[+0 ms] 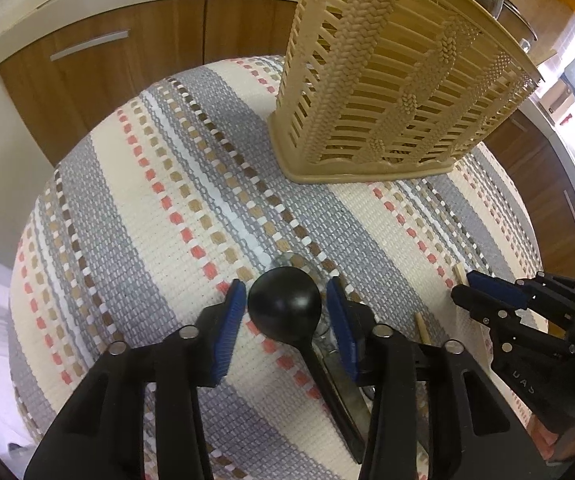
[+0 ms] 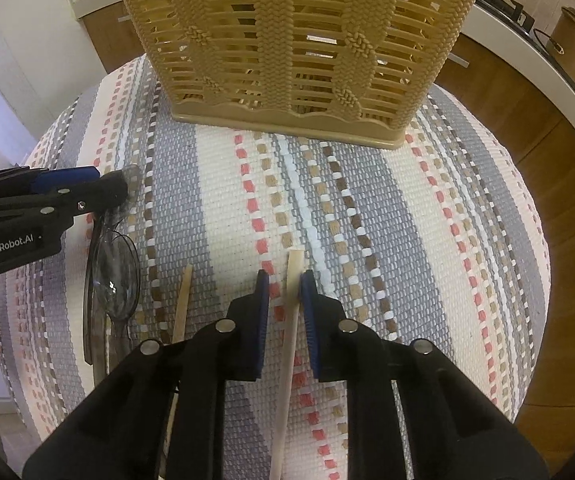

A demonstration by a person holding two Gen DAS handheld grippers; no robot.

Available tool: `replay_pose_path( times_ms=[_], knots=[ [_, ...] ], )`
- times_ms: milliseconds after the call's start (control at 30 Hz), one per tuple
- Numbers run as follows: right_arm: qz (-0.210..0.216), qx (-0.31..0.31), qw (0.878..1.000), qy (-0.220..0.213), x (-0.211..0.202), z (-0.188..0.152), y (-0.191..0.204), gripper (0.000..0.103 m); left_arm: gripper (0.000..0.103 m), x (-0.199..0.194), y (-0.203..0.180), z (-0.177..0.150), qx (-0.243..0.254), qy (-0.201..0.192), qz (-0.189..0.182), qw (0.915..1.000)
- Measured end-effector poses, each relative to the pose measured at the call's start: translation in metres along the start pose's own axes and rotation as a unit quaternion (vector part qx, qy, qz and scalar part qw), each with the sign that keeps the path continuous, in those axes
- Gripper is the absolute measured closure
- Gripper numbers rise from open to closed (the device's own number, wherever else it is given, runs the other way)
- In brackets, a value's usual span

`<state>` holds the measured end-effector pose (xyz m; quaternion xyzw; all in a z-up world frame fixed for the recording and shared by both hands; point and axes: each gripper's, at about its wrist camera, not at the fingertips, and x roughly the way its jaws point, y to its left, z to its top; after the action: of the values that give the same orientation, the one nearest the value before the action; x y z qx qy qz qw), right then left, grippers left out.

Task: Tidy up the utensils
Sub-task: 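Close the left tool on the black ladle handle while the right tool grasps a chopstick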

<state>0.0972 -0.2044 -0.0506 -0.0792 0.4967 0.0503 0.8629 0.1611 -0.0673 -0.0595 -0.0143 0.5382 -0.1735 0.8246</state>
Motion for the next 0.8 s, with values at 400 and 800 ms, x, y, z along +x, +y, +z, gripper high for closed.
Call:
replay_pose_path(
  times_ms=[400,800],
  knots=[
    [0.01,-0.001,1.0,-0.009,-0.003,-0.01,-0.001,0.09,0.074,-0.01,0.027,0.004,-0.022,-0.015,-0.069,0.9973],
    [0.041,0.016,0.999,-0.009,-0.008,-0.016,-0.016,0.097,0.101,-0.024,0.028,-0.003,0.001,-0.024,-0.073,0.9971]
  ],
)
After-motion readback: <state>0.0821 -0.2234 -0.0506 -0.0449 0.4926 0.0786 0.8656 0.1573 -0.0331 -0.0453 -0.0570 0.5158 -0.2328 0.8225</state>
